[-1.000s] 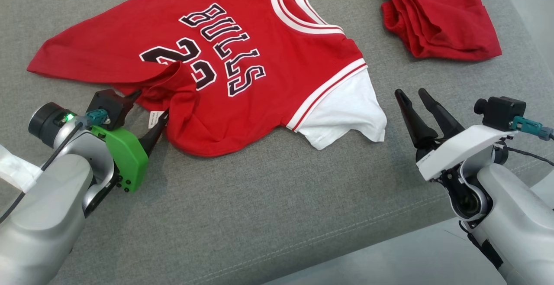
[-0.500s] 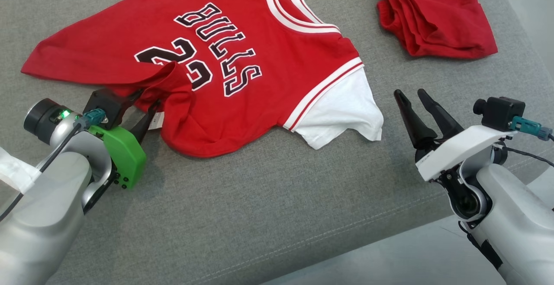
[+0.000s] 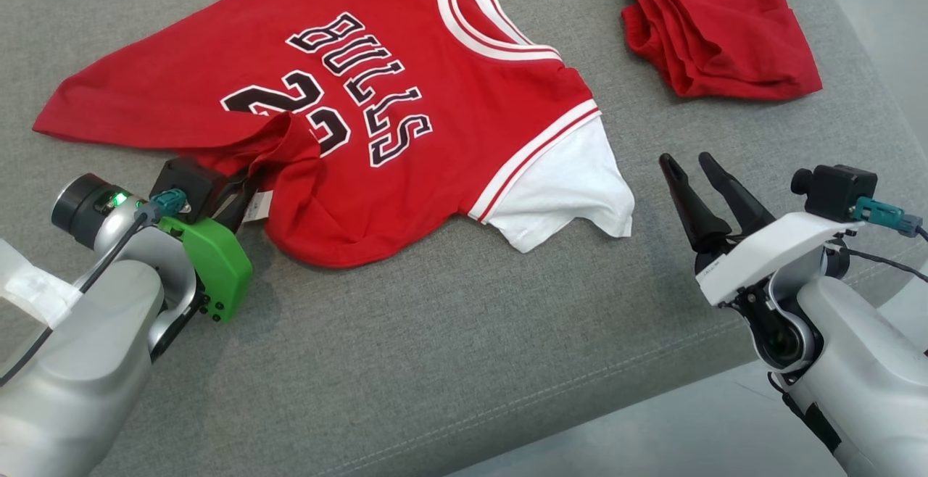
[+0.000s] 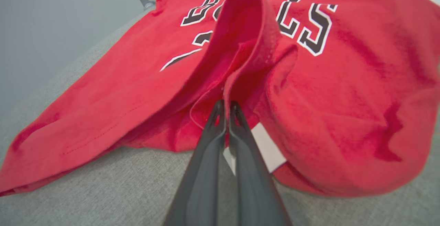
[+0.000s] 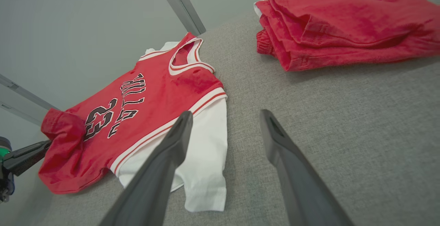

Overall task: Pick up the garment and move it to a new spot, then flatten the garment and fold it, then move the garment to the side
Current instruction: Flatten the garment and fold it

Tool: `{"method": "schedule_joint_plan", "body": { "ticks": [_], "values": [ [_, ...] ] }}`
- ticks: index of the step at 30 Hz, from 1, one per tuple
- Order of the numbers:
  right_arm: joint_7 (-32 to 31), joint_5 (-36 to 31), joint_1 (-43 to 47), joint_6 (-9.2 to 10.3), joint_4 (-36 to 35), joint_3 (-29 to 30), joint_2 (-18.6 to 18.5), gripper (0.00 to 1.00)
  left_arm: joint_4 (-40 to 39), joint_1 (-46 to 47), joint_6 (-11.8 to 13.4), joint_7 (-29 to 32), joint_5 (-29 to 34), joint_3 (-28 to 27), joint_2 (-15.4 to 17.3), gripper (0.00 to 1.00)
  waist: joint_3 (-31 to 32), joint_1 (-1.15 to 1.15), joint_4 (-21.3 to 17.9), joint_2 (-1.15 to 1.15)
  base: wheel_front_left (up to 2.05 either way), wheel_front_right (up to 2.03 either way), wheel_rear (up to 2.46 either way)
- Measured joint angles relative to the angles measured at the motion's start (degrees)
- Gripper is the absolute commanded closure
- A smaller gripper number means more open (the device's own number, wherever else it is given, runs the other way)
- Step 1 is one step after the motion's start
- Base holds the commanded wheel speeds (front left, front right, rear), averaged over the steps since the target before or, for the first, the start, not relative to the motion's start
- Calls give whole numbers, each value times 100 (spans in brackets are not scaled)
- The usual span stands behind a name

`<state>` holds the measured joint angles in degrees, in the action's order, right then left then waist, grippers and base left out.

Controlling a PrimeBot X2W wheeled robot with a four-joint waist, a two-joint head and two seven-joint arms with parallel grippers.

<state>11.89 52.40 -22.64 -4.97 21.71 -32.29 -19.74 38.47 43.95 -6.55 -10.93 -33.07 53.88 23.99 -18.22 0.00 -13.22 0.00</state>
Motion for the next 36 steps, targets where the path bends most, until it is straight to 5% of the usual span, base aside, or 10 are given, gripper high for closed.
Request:
{"method": "schedule_joint_plan", "body": {
  "ticks": [21,36],
  "values": [
    [44,135,343,2,151,158,-45,0,-1054,-1306,-16,-175,-978,-503,511,100,334,0,582,0,0,0,0],
    [13,436,805,99,531,192,94,0,-1873,-2449,515,-231,-1673,-1124,1184,100,536,0,929,0,0,0,0]
  ]
}}
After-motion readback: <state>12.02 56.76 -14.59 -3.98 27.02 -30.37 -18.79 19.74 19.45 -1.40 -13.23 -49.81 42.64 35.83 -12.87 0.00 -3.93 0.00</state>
